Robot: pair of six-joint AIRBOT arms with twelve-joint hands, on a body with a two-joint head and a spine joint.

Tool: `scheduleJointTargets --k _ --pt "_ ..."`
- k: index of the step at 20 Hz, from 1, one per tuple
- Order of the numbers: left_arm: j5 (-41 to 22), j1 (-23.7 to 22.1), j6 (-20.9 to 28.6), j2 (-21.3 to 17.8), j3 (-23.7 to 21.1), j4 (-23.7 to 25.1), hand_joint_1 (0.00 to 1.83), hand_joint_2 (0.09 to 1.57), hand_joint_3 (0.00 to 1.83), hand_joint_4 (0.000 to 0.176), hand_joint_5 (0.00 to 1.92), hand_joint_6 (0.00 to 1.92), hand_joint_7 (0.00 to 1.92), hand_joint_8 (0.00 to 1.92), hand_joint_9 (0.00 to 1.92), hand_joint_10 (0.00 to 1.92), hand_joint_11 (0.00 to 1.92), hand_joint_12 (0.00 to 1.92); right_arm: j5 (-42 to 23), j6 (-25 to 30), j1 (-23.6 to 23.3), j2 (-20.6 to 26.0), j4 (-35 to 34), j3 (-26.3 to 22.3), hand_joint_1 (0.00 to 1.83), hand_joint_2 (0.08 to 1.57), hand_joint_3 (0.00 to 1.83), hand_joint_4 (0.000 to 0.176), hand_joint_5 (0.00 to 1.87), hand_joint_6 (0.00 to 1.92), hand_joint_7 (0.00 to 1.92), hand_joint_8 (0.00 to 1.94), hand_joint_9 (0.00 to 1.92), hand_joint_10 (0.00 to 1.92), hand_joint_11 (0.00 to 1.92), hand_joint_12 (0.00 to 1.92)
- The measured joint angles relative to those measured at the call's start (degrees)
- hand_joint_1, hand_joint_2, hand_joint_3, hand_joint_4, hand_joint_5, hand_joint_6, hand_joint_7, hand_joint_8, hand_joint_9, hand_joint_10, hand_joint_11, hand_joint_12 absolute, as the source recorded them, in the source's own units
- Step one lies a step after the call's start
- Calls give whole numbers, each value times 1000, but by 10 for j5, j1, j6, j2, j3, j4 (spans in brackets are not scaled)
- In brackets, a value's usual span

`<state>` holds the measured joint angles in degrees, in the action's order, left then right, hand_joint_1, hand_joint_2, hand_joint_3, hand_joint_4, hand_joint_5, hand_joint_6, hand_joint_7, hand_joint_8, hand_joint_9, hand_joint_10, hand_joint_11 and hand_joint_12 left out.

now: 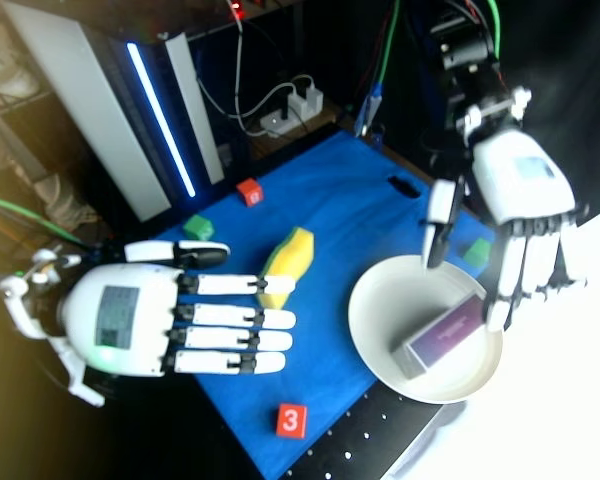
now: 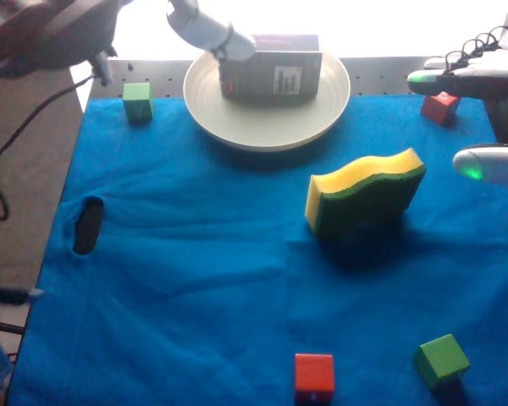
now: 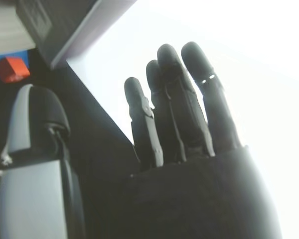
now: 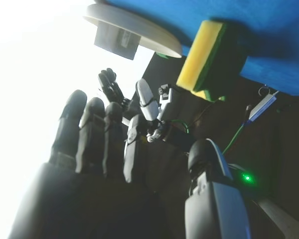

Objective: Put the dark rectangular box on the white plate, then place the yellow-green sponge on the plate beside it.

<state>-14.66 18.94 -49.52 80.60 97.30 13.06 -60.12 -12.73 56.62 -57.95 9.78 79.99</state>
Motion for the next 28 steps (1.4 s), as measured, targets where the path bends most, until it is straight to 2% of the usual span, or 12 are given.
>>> scheduleJointTargets --k 1,5,6,9,12,15,20,22,24,25,26,28 --pt "-41 22 0 -43 -54 -17 813 970 0 112 385 2 400 6 376 8 0 647 2 7 -6 1 15 0 525 1097 0 105 441 5 305 3 241 4 0 561" --pt "-111 55 -28 -122 -146 -49 759 937 0 136 299 2 256 2 208 0 0 348 11 12 -37 2 51 0 565 1086 2 101 469 0 348 0 245 3 0 430" --pt "-141 69 -55 -157 -183 -63 722 924 0 160 231 5 139 7 71 0 0 79 24 12 -59 2 73 1 573 1103 6 63 455 2 315 2 189 1 0 352" --pt "-218 129 -75 -229 -255 -95 858 920 0 116 123 0 10 0 0 0 0 0 42 13 -85 -1 111 1 565 1068 0 63 431 0 268 0 236 4 15 588" --pt "-276 203 -76 -281 -314 -127 845 903 0 110 89 5 0 0 0 0 0 0 72 13 -96 -9 141 4 574 1059 0 39 428 0 256 0 238 0 12 646" --pt "-336 295 -78 -333 -381 -161 841 884 0 119 84 1 0 0 0 0 0 0 100 14 -122 -19 167 15 604 1041 0 116 375 0 282 3 250 3 0 752" --pt "-413 365 -92 -346 -410 -244 826 897 0 63 68 0 0 0 0 0 0 0 133 16 -132 -41 200 22 715 997 0 81 416 5 326 3 287 7 0 699" --pt "-426 365 -90 -339 -410 -249 829 908 4 56 66 1 0 0 0 0 0 0 141 16 -133 -49 203 29 794 966 0 96 460 4 363 3 356 13 0 998" --pt "-429 369 -89 -337 -410 -246 834 932 13 61 72 4 0 0 0 0 0 0 155 16 -136 -55 213 36 871 956 0 28 546 6 512 15 573 46 232 997" --pt "-429 371 -87 -336 -411 -247 842 940 15 51 75 4 0 0 0 0 0 0 163 15 -139 -59 219 39 918 945 0 0 622 28 617 98 532 864 419 1422" --pt "-430 375 -84 -336 -413 -249 847 946 17 49 76 4 0 0 0 0 3 1 170 16 -140 -68 227 42 941 947 0 0 676 12 569 410 493 1262 475 1591" --pt "-437 378 -80 -336 -413 -250 844 935 9 62 93 9 0 0 0 0 20 9 182 16 -140 -80 233 46 1022 943 0 0 935 75 674 1007 640 1435 565 1726"
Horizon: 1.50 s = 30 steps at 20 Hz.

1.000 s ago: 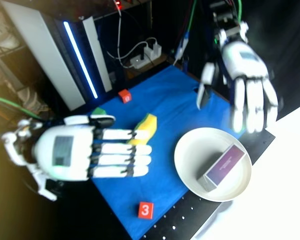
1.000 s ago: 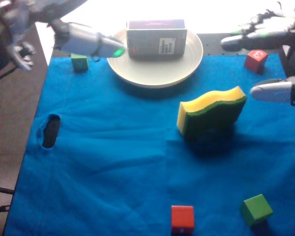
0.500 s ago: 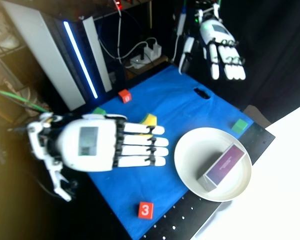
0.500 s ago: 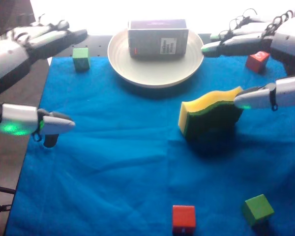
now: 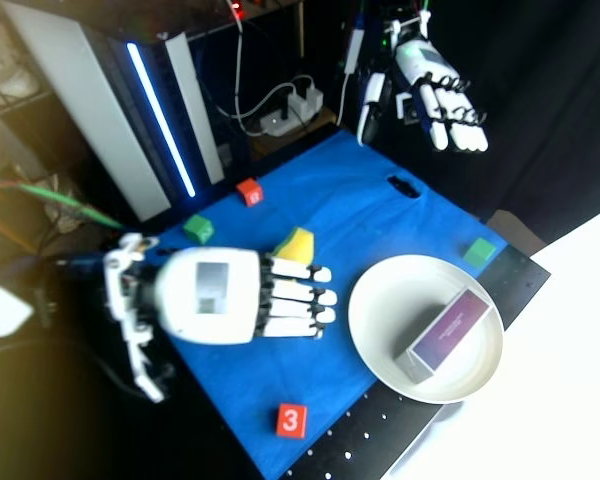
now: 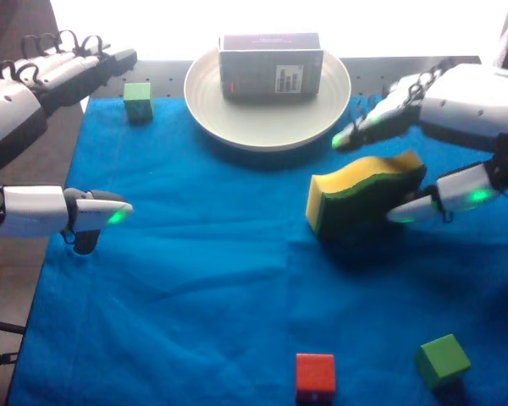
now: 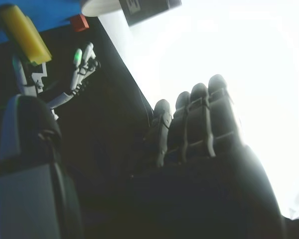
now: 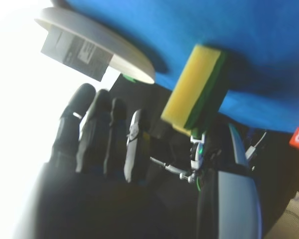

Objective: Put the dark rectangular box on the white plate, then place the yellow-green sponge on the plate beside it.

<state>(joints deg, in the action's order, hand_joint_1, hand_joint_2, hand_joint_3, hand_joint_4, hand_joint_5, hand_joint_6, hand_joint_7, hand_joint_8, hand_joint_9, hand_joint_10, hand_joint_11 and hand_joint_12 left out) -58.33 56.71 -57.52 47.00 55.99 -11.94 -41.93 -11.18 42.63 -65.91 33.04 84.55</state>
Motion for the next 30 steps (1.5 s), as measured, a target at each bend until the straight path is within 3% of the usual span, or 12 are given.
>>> scheduleJointTargets --k 1,3,5,8,10,12,17,19,21,22,26,30 --pt "-2 0 1 0 0 -3 841 932 7 61 95 9 0 0 0 0 28 13 2 0 0 -5 0 2 1045 946 0 0 1007 120 755 1067 707 1432 614 1755" --pt "-7 4 3 0 0 -3 836 929 4 59 101 9 10 4 0 0 37 18 3 0 -2 -10 -2 7 1105 953 1 0 843 1143 952 1575 954 1845 970 1910" --pt "-7 8 4 0 -1 -3 840 926 2 58 106 9 13 4 0 0 38 20 2 0 -2 -10 -11 11 1141 991 4 0 763 1671 988 1901 1101 1918 1183 1921" --pt "-11 14 5 2 -3 -7 836 924 1 49 114 8 19 4 0 0 23 18 7 0 -6 -10 -27 15 1149 1026 0 0 749 1911 1046 1941 1186 1921 1245 1921" --pt "-11 19 8 6 -3 -12 840 928 3 58 105 3 7 0 0 0 10 13 7 0 -16 -8 -39 15 1129 1046 3 0 667 1692 931 1795 1058 1921 1132 1921" --pt "-10 21 10 7 -3 -11 836 931 3 30 110 4 18 4 0 0 21 21 6 0 -33 -9 -47 15 1081 1064 2 0 680 1560 884 1790 1005 1921 1088 1921" --pt "-14 21 12 8 -3 -13 824 906 0 56 123 7 16 2 0 0 0 1 -9 -47 -96 -30 -98 50 1058 1080 0 0 717 1490 804 1781 860 1921 926 1921" --pt "-15 21 14 9 -3 -10 835 905 0 58 119 4 13 0 0 0 0 0 -3 -48 -97 -61 -110 74 1014 1156 10 75 861 1222 807 1694 860 1906 936 1921" --pt "-13 21 16 14 0 -12 839 906 0 67 118 3 16 2 0 0 18 8 9 -47 -100 -89 -116 91 1030 1161 1 44 875 1198 849 1648 922 1862 985 1921" --pt "-11 21 16 14 0 -11 843 908 0 70 124 5 10 0 0 0 3 1 11 -47 -103 -96 -117 97 1012 1166 2 76 867 1209 837 1688 919 1900 1007 1921" --pt "-12 21 22 14 4 -7 833 917 1 57 114 0 12 4 0 0 18 9 15 -48 -121 -140 -149 138 1038 1144 0 59 913 1133 888 1527 893 1699 740 1921" --pt "-12 21 29 21 8 -2 859 910 0 59 110 1 6 1 0 0 12 9 55 -48 -131 -173 -148 169 1047 1131 0 60 933 1107 859 1749 915 1915 967 1921"
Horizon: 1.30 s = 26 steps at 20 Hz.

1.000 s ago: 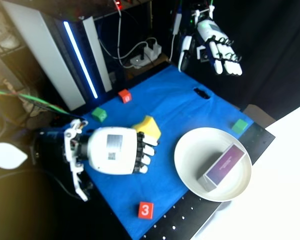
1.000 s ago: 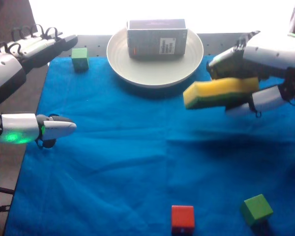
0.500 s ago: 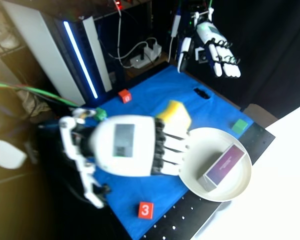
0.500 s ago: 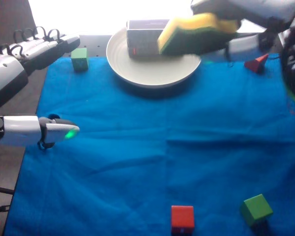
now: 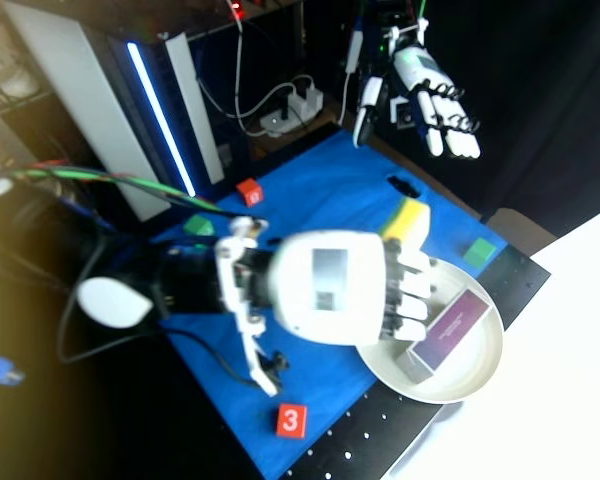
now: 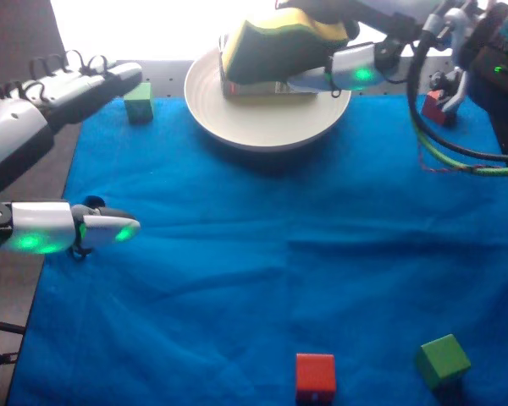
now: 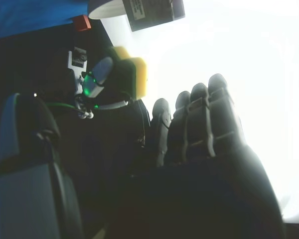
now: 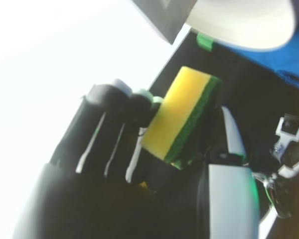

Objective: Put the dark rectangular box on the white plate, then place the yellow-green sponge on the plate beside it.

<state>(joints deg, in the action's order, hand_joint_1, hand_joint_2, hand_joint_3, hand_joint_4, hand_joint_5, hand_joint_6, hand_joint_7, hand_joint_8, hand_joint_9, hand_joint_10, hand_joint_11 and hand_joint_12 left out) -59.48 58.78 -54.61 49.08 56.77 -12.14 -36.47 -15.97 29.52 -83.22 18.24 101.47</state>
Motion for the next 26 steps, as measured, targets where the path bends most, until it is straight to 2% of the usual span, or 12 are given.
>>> scheduleJointTargets --k 2,3,5,7,11,13,14,16,18,22,23,26 --pt "0 -1 5 1 4 7 879 912 0 50 113 2 14 4 0 0 0 2 15 0 -6 -13 0 14 991 1138 0 160 906 1105 803 1367 813 1602 788 1837" --pt "0 -1 7 1 5 4 887 916 0 49 107 0 13 3 0 0 0 0 20 0 -8 -15 1 16 894 1042 0 0 736 686 783 969 736 1253 608 1645" --pt "0 -1 13 5 10 2 876 919 1 53 106 0 9 0 0 0 15 7 26 -1 -8 -16 2 22 730 957 0 33 540 114 598 166 530 381 261 1072" --pt "1 -1 14 6 10 6 869 926 4 47 89 0 0 0 0 0 8 5 30 -1 -8 -16 1 24 673 920 0 84 311 9 391 13 321 59 9 827" --pt "0 -3 15 6 10 7 863 921 1 39 103 6 10 3 0 0 26 15 30 -2 -8 -15 3 20 618 896 0 106 221 5 320 2 267 12 0 616" --pt "0 -3 15 6 10 5 841 921 1 48 98 3 0 0 0 0 24 16 30 -2 -8 -15 2 11 644 894 0 116 262 5 372 9 530 201 0 1556" --pt "0 -3 15 6 10 6 857 927 4 46 98 2 0 0 0 0 18 14 30 -2 -8 -14 2 2 641 899 0 130 259 1 366 1 320 615 0 1612" --pt "-3 -3 16 7 10 6 852 919 0 47 96 1 0 0 0 0 28 21 29 -2 -8 -2 8 -16 630 908 2 137 253 6 341 4 164 243 0 626" --pt "-7 -3 17 7 10 5 857 918 0 43 102 3 10 4 0 0 16 17 3 -2 -8 29 6 -41 664 905 0 123 257 1 313 3 166 61 0 219" --pt "-19 -2 19 6 4 2 824 905 0 76 113 3 21 2 0 0 28 31 -88 -2 33 87 -74 -84 682 903 0 119 231 0 247 0 179 0 0 330" --pt "-24 0 19 3 2 6 843 919 2 77 96 0 2 0 0 0 3 19 -109 -3 54 99 -84 -103 760 881 0 91 265 5 250 0 143 8 0 91" --pt "-45 1 22 -2 -7 10 832 904 0 110 81 0 7 2 0 0 0 0 -178 -3 102 129 -116 -151 707 898 5 95 261 1 245 0 142 10 17 68"
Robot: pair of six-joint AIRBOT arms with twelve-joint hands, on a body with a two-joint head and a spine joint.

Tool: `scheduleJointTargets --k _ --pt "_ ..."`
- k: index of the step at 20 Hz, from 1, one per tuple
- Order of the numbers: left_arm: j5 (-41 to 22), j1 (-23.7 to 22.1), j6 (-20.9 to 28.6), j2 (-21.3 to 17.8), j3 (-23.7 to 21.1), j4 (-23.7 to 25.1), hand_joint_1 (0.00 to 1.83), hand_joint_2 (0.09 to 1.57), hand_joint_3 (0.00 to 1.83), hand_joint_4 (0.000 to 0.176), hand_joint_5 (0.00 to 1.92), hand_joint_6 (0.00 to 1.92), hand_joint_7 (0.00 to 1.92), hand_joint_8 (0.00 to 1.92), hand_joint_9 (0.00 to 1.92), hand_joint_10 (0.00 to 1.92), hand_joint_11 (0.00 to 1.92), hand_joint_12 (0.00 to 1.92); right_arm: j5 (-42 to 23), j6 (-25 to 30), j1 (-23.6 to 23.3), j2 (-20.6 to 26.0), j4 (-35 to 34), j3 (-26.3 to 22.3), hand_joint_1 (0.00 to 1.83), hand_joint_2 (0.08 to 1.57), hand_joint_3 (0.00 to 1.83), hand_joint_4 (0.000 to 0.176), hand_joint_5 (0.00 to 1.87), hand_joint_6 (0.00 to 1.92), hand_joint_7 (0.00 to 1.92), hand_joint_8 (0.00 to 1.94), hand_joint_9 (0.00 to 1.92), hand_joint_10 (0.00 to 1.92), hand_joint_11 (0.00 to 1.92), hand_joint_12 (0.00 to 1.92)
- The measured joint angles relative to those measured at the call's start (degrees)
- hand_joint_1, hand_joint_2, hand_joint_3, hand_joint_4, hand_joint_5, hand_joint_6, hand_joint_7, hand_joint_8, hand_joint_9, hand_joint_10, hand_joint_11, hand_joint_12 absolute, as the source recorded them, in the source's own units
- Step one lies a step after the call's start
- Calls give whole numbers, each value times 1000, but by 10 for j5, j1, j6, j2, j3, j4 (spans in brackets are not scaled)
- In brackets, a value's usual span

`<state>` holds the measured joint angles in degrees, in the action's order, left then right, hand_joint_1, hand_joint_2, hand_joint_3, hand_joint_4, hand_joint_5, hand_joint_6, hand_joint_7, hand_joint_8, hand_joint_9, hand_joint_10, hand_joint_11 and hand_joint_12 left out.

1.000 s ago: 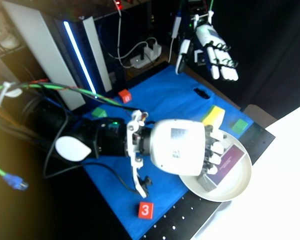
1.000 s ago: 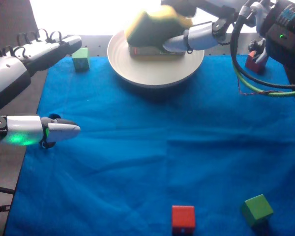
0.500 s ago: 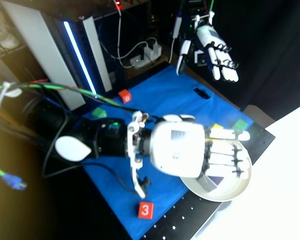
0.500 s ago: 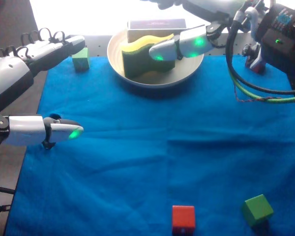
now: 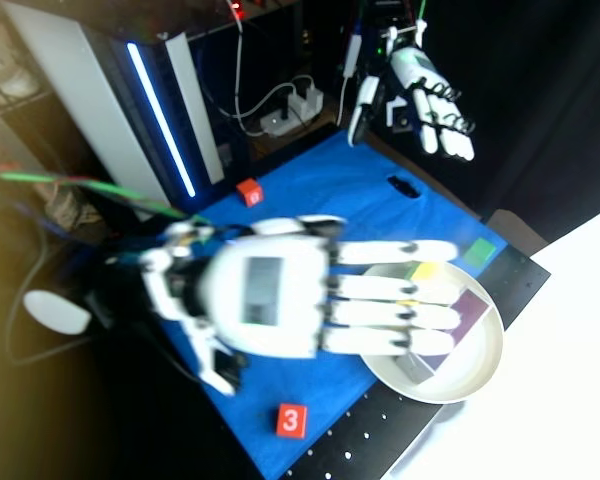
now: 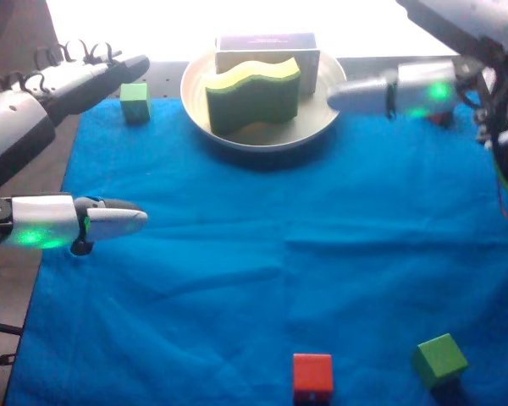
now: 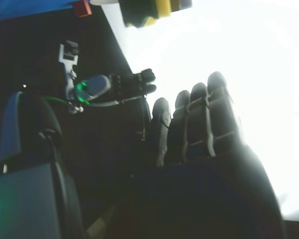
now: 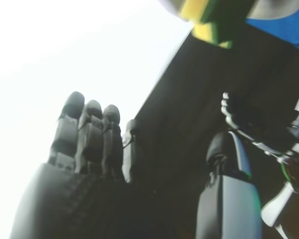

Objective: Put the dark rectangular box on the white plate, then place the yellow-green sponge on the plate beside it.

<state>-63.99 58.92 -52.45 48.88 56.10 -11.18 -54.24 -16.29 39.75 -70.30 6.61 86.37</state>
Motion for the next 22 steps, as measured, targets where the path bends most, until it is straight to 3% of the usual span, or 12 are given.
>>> scheduleJointTargets --k 3,4,5,6,8,9,11,13,14,15,18,22 --pt "-32 7 0 -11 -7 -5 767 909 0 110 77 0 67 19 21 8 4 2 -96 0 61 33 -63 -43 653 903 5 67 226 0 229 0 161 12 88 101" --pt "-41 9 2 -15 -10 -10 636 873 0 61 47 0 26 3 3 1 27 12 -124 0 86 45 -84 -58 765 917 8 76 220 0 207 0 123 3 44 86" --pt "-58 13 2 -17 -11 -14 736 881 0 81 76 13 4 0 0 0 5 2 -161 0 124 55 -117 -76 764 911 4 118 217 0 195 0 107 0 32 84" --pt "-68 17 9 -19 -16 -16 709 924 11 71 64 7 3 1 0 0 13 6 -183 0 151 61 -143 -90 773 911 3 112 215 0 184 0 117 5 49 96" --pt "-98 35 12 -21 -24 -15 636 937 14 75 55 1 1 0 0 0 58 28 -229 -1 207 72 -190 -123 732 944 0 58 198 0 178 0 176 11 72 249" --pt "-109 49 13 -26 -32 -19 575 933 9 102 53 1 7 2 1 0 66 36 -253 -1 226 80 -197 -137 714 929 0 75 177 1 167 3 183 2 2 364" --pt "-127 67 14 -31 -36 -33 554 939 10 109 53 1 5 1 0 0 60 36 -277 -1 241 94 -200 -153 705 892 0 83 195 4 187 6 195 4 0 300" --pt "-151 88 14 -35 -39 -66 516 973 21 94 50 0 10 2 15 6 95 58 -314 -1 260 109 -207 -169 693 872 0 87 209 2 182 2 192 3 0 287" --pt "-158 92 16 -35 -39 -81 471 1005 0 93 57 13 17 15 25 24 19 319 -327 -1 270 114 -214 -176 708 864 0 102 229 5 199 5 192 2 0 257" --pt "-163 92 19 -35 -39 -85 418 1000 0 99 58 4 34 8 31 12 0 417 -334 -3 280 119 -219 -184 729 870 2 89 222 2 196 2 193 4 0 227" --pt "-171 92 21 -35 -40 -70 443 971 0 102 68 4 35 4 25 5 0 429 -344 -5 294 127 -234 -190 699 849 0 104 250 12 201 5 192 4 0 215" --pt "-180 93 24 -34 -40 -75 388 973 0 112 46 0 31 0 27 2 0 456 -362 -5 297 129 -243 -192 714 891 10 92 210 0 173 1 156 4 9 100"
